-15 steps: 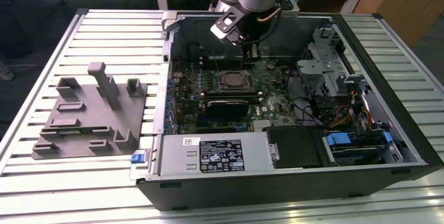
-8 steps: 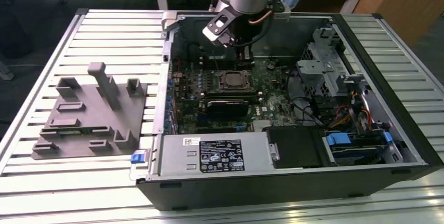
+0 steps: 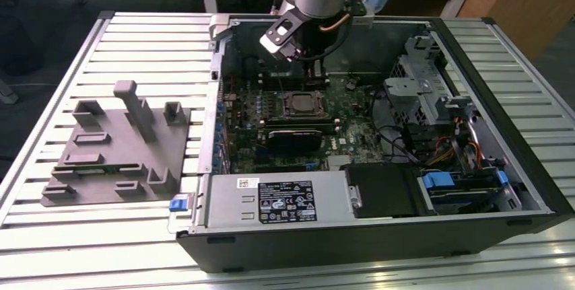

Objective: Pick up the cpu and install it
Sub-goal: 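Close the cpu cover, then install the first cpu locking lever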

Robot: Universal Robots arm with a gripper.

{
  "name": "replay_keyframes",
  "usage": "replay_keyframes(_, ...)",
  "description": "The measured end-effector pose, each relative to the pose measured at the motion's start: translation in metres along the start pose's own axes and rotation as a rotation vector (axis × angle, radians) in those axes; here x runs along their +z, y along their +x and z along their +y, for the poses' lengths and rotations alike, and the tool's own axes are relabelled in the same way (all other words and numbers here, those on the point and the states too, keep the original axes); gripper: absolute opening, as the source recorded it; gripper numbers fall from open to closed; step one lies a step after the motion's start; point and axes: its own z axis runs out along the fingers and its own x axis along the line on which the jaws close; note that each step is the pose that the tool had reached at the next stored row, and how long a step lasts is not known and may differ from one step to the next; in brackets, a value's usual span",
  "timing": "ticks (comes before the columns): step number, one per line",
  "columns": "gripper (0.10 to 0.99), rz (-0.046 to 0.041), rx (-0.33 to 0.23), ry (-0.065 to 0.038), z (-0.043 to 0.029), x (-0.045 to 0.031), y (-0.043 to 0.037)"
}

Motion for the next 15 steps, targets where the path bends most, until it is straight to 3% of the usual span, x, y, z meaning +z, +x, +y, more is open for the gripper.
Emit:
replay_keyframes(5,0.106,-0.0001,0.000,0.000,-0.0086,-0.0002,0.0001)
replay_keyframes(10,0.106,-0.0004,0.000,0.000,-0.0095,-0.0014,0.0001)
replay_keyframes(15,0.106,-0.0002,0.000,0.000,-0.0092,-0.0149,0.0003)
